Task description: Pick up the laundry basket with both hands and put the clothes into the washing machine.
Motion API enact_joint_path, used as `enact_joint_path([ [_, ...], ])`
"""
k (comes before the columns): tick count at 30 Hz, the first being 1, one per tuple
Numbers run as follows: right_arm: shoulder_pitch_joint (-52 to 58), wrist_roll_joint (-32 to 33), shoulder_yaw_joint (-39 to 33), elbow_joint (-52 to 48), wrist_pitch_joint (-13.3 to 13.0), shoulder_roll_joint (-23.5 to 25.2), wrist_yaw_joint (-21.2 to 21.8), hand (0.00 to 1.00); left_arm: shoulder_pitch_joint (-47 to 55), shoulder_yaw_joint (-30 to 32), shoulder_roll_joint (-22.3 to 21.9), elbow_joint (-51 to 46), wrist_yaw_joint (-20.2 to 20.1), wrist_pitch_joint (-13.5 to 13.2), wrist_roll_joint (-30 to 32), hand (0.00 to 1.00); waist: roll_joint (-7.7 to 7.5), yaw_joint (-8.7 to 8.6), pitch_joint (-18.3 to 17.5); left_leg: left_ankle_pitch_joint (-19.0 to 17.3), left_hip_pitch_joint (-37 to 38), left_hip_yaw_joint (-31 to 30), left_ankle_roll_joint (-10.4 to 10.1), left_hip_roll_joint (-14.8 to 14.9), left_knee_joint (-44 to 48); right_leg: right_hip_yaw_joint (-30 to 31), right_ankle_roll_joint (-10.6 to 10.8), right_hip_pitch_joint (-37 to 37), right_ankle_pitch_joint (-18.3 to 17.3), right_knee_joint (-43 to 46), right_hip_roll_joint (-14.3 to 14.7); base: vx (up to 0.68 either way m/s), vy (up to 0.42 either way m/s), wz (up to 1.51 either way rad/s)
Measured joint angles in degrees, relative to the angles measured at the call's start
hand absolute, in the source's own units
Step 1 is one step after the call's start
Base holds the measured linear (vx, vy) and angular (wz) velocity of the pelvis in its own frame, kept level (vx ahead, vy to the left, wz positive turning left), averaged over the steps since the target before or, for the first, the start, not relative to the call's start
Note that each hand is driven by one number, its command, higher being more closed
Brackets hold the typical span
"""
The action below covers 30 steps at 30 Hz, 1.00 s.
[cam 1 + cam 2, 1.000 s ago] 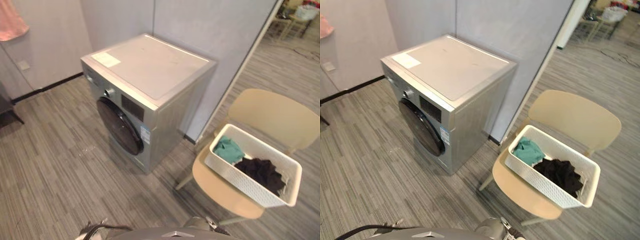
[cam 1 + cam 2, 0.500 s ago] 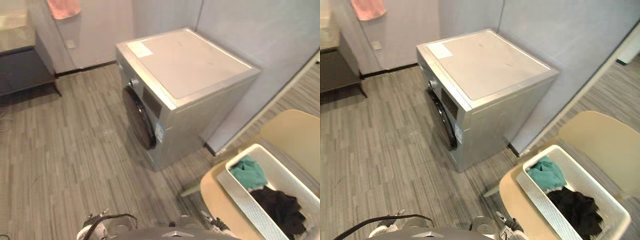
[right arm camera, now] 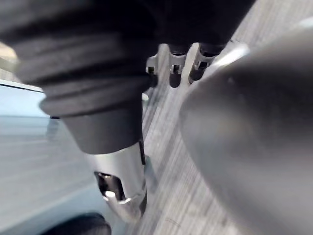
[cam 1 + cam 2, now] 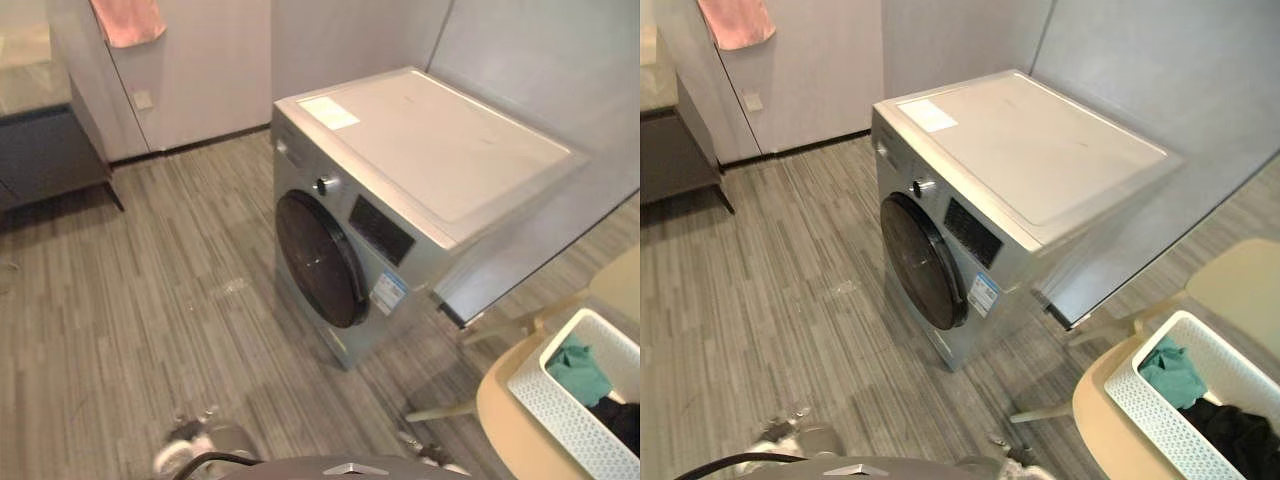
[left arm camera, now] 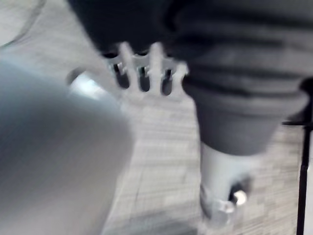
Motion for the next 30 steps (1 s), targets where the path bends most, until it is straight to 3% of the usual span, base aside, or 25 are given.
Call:
enact_joint_path([
  [1,-0.5,0.0,-0.1,0.2,-0.1,0.2,-0.6,0.00,-0.7,-1.3,1.3,1.8,-0.1,-0.1,0.3,0.00,0.16,0.04,-0.1,-1.2,-0.2,0.0,0.5,-0.6,0.9,1.0,1.6,0.0,6.6,-0.7,-0.3,0.19,0.445,0.21],
  [2,-0.6,0.0,-0.1,0.1,-0.2,0.3,-0.7,0.00,-0.7,-1.9,1.6,2.4,-0.1,-0.1,0.5,0.00,0.17,0.03,-0.1,-1.3,0.1,0.3,0.9,-1.1,0.6,1.6,1.6,-0.4,9.6,-0.7,-0.4,0.15,0.456,-0.02],
  [4,-1.1,0.2,1.3,-1.0,-0.9,0.3,-0.8,0.00,-0.2,-5.1,1.8,4.1,-0.3,0.0,1.5,0.00,0.37,0.34,-0.2,-1.2,2.2,3.2,3.1,-2.4,-2.0,5.0,-0.1,-4.0,20.1,1.3,-1.1,0.12,0.442,-0.34],
  [5,-1.1,0.2,4.3,-3.2,-0.8,-0.2,-1.1,0.00,0.9,-7.2,2.1,4.3,-0.3,0.1,2.5,0.00,0.91,0.18,-0.4,-0.6,4.0,5.5,4.6,-3.2,-4.5,5.8,-5.2,-7.1,26.8,2.4,-1.4,0.07,0.291,-0.50],
  [6,-1.1,0.2,6.1,-4.3,-0.7,-0.4,-1.2,0.00,1.3,-8.4,2.2,4.4,-0.3,0.1,2.9,0.00,1.35,0.06,-0.3,-0.2,5.0,6.7,5.4,-3.5,-5.9,5.8,-8.6,-8.3,30.3,2.7,-1.5,0.09,0.284,-0.67],
  [7,-1.1,0.1,9.8,-7.3,-0.7,-1.4,-1.4,0.00,1.8,-10.4,2.4,4.5,-0.3,0.2,4.4,0.00,2.22,-0.19,0.0,0.9,7.2,9.3,7.0,-3.3,-8.8,5.0,-10.3,-11.9,29.0,8.2,-0.9,0.08,0.202,-0.61],
  [10,-1.2,0.0,19.8,-17.9,-0.8,-1.4,-0.1,0.00,2.7,-13.2,2.3,4.6,-0.3,0.2,4.8,0.00,3.94,-0.94,1.1,3.1,12.8,14.7,7.9,-3.2,-14.7,-5.7,-10.5,-18.3,10.4,20.9,4.2,0.04,0.126,-0.73],
  [12,-1.3,-0.1,25.0,-25.1,-1.1,-1.4,1.8,0.00,2.5,-13.7,2.1,4.6,-0.3,0.3,5.8,0.00,4.39,-1.29,1.4,4.0,14.5,17.0,7.7,-3.3,-16.5,-10.0,-9.6,-18.0,6.0,16.3,9.8,0.01,-0.045,-0.61],
  [13,-1.4,-0.2,26.7,-28.8,-1.6,-1.9,2.7,0.00,2.2,-13.4,2.2,4.9,-0.3,0.3,6.1,0.00,4.20,-1.45,1.4,4.6,14.9,17.8,7.3,-4.0,-17.6,-12.6,-9.3,-15.8,4.6,9.3,11.4,0.03,-0.077,-0.53],
  [15,-2.7,-0.1,28.3,-33.1,-2.4,-4.0,3.3,0.00,1.0,-13.3,1.3,6.6,-0.6,0.5,6.9,0.00,6.31,-1.90,2.2,7.8,15.5,18.3,6.9,-3.6,-22.8,-13.6,-9.3,-13.3,6.3,2.1,13.3,-0.03,-0.063,-0.22],
  [16,-2.7,-0.1,28.9,-35.7,-2.9,-5.3,3.4,0.00,0.5,-13.4,0.8,7.0,-0.6,0.9,7.0,0.00,6.43,-2.56,2.6,10.0,15.5,17.7,6.7,-4.0,-26.3,-13.6,-9.4,-13.3,6.3,-0.7,14.1,-0.07,-0.058,0.23],
  [19,-2.7,0.4,29.4,-39.7,-3.4,-8.7,4.4,0.00,-0.2,-12.5,0.8,7.0,-0.6,1.6,8.6,0.00,6.59,-2.24,3.0,13.1,15.3,15.5,6.4,-4.2,-30.0,-14.6,-10.0,-12.9,5.8,-3.6,14.9,-0.05,-0.051,0.28],
  [21,-3.8,0.8,29.5,-41.0,-4.1,-10.1,4.2,0.00,-0.2,-12.5,1.5,6.6,-0.3,1.5,8.5,0.00,5.66,-1.88,3.6,13.6,14.0,13.9,6.2,-4.3,-30.3,-16.2,-10.1,-13.0,5.7,-4.3,14.8,-0.12,-0.031,0.36],
  [24,-4.7,1.4,29.7,-41.1,-4.6,-10.6,4.0,0.00,-0.4,-12.6,1.8,6.5,-0.3,1.7,8.5,0.00,5.43,-1.70,3.9,14.1,11.7,11.3,6.3,-4.8,-30.4,-18.5,-10.0,-13.0,5.8,-5.6,14.2,-0.07,0.007,0.39],
  [30,-11.7,2.5,32.8,-41.1,-4.6,-13.3,4.1,0.00,-0.4,-12.7,0.5,6.3,-0.3,1.9,8.5,0.00,7.56,-0.51,5.3,15.4,10.3,11.2,7.1,-6.9,-33.7,-18.7,-9.6,-14.7,7.5,-8.0,12.8,-0.01,0.047,0.08],
])
